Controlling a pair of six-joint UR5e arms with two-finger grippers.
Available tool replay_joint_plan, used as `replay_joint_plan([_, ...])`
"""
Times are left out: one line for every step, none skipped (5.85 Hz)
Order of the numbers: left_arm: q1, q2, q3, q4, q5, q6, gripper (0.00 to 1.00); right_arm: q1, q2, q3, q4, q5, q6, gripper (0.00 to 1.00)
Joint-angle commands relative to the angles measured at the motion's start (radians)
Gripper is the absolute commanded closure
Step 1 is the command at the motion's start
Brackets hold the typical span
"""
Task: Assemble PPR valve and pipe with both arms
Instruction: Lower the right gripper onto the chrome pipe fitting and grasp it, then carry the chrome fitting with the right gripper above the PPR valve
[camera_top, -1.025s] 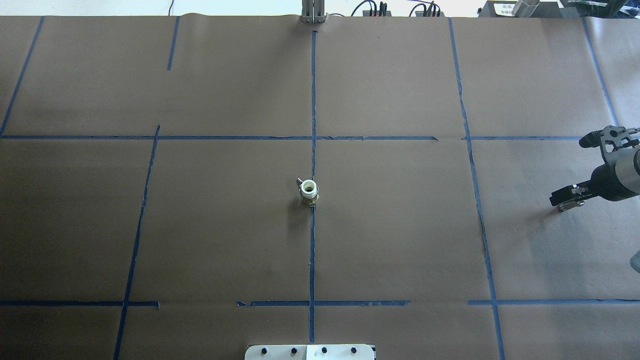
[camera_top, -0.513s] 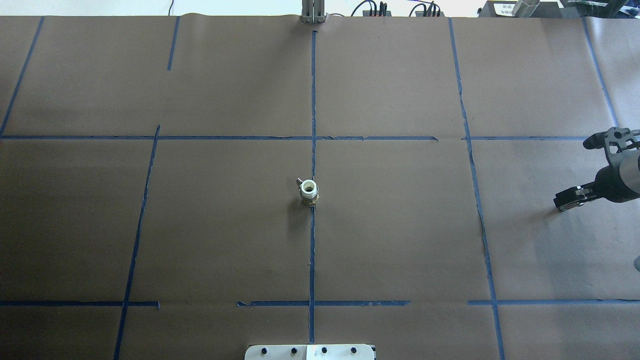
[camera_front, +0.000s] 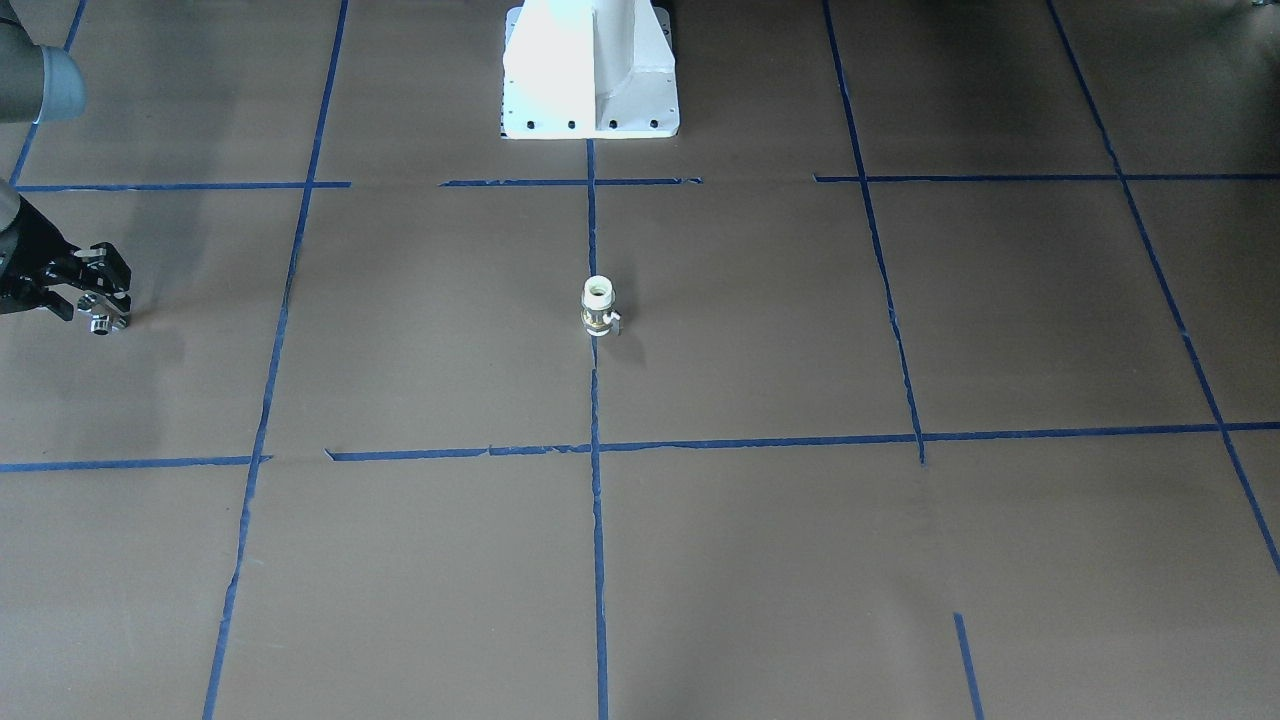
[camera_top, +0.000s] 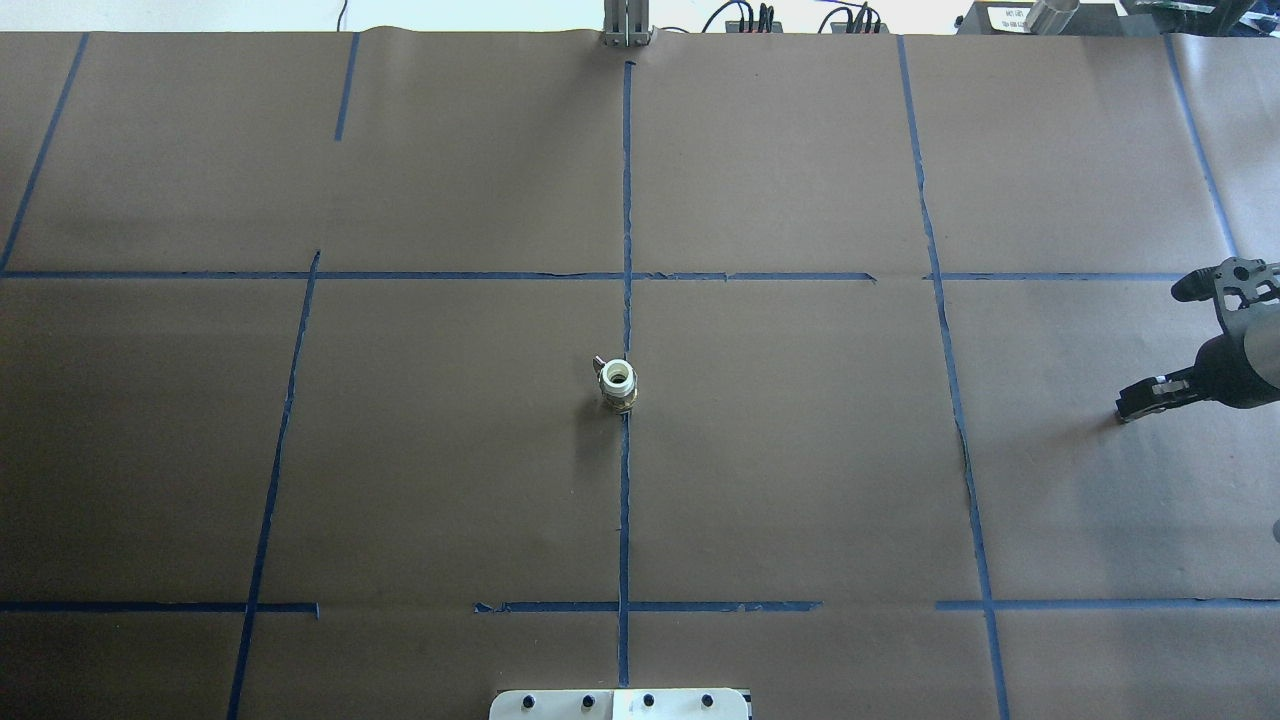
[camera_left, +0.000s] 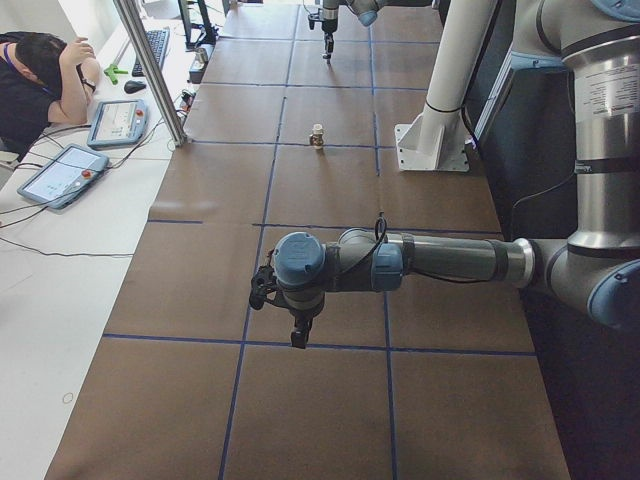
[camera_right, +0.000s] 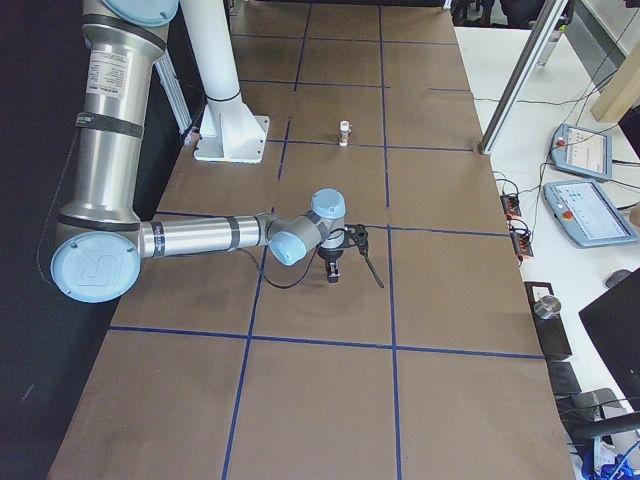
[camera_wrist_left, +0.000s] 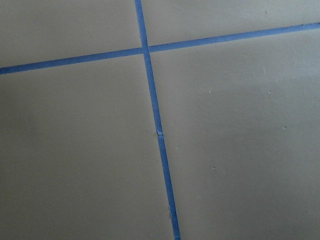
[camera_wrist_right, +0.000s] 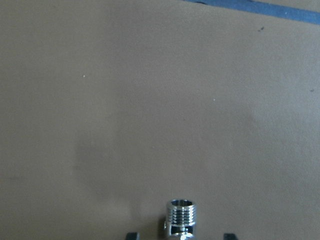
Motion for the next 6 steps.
replay_joint_plan([-0.002, -0.002, -0.002, 0.000, 0.000, -0.002, 0.00, 0.002, 0.004, 0.006, 0.000, 0.004, 0.000, 1.00])
replay_joint_plan([-0.005, -0.002, 0.000, 0.000, 0.000, -0.002, 0.00, 0.029, 0.016, 0.030, -0.012, 0.026, 0.003, 1.00])
replay_joint_plan([-0.005, -0.002, -0.002, 0.000, 0.002, -0.003, 0.00, 0.045, 0.054, 0.049, -0.049, 0.054, 0.014, 1.00])
replay_joint_plan([-0.005, 0.003, -0.002, 0.003, 0.011, -0.014, 0.00, 0.049, 0.155, 0.067, -0.161, 0.057, 0.056, 1.00])
replay_joint_plan([-0.005, 0.005, -0.007, 0.005, 0.084, -0.070, 0.00, 0.048, 0.277, 0.098, -0.310, 0.057, 0.142, 1.00])
replay_joint_plan([-0.005, 0.006, -0.007, 0.003, 0.141, -0.077, 0.00, 0.036, 0.423, 0.106, -0.453, 0.059, 0.219, 1.00])
